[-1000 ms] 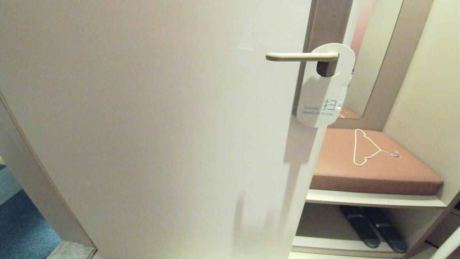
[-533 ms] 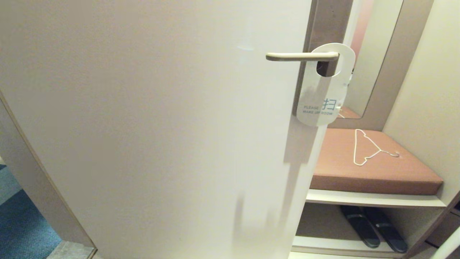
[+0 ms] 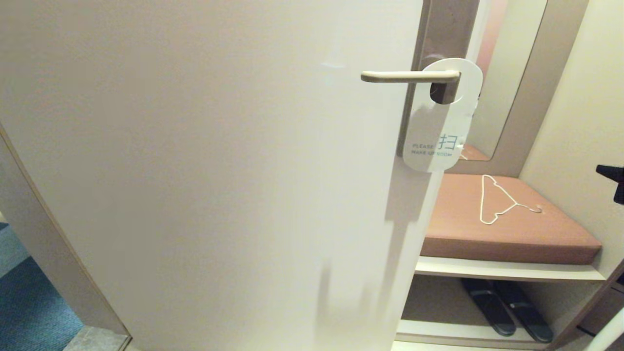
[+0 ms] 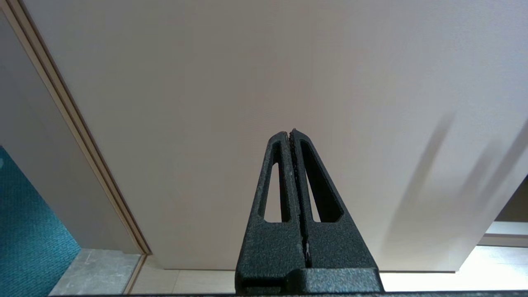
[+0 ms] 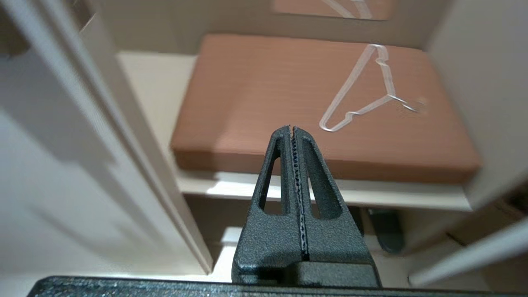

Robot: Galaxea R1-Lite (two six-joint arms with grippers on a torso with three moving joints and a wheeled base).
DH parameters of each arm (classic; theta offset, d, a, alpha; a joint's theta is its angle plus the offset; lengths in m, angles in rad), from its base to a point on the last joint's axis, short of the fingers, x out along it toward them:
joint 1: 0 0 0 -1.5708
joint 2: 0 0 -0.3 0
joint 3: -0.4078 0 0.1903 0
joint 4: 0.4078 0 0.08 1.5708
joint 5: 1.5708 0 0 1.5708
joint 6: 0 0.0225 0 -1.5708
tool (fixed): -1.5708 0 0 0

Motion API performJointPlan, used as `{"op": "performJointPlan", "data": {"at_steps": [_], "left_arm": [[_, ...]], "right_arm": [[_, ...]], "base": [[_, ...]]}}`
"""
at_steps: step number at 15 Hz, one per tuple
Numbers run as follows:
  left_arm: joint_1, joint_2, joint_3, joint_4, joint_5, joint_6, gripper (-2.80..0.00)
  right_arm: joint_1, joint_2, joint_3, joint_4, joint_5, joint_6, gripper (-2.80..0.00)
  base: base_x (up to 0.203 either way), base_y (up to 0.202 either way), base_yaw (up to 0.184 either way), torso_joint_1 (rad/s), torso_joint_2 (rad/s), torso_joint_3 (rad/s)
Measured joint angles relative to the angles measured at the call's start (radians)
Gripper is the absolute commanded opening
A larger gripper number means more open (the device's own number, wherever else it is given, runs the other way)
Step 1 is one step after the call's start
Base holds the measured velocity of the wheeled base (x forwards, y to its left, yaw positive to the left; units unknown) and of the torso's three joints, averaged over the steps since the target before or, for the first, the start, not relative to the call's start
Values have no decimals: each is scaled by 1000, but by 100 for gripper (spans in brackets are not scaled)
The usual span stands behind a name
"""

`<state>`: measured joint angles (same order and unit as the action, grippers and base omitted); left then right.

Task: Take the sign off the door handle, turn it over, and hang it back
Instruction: Take down the sign

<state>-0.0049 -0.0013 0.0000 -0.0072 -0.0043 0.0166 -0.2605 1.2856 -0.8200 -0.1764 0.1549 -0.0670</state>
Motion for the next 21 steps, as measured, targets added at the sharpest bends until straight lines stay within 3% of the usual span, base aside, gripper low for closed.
{"op": "performJointPlan", "data": {"at_steps": [3,8,12,14,21], "left_arm": [[1,0,0,0,-1,0,-280],[0,0,0,0,0,1,-280],[1,0,0,0,0,0,-280],[1,0,0,0,0,0,-280],[1,0,0,0,0,0,-280]], "right_arm": [[-42,61,-23,0,198,-83,-280],[-55,146,-71,0,567,-123,-280],[-45,214,-175,1,786,-159,-280],[-24,249,-233,1,856,-160,-280],[141,353,-385,0,867,-172,-280]], "base": [[0,0,0,0,0,0],[0,0,0,0,0,0],[0,0,0,0,0,0],[0,0,0,0,0,0],[0,0,0,0,0,0]]}}
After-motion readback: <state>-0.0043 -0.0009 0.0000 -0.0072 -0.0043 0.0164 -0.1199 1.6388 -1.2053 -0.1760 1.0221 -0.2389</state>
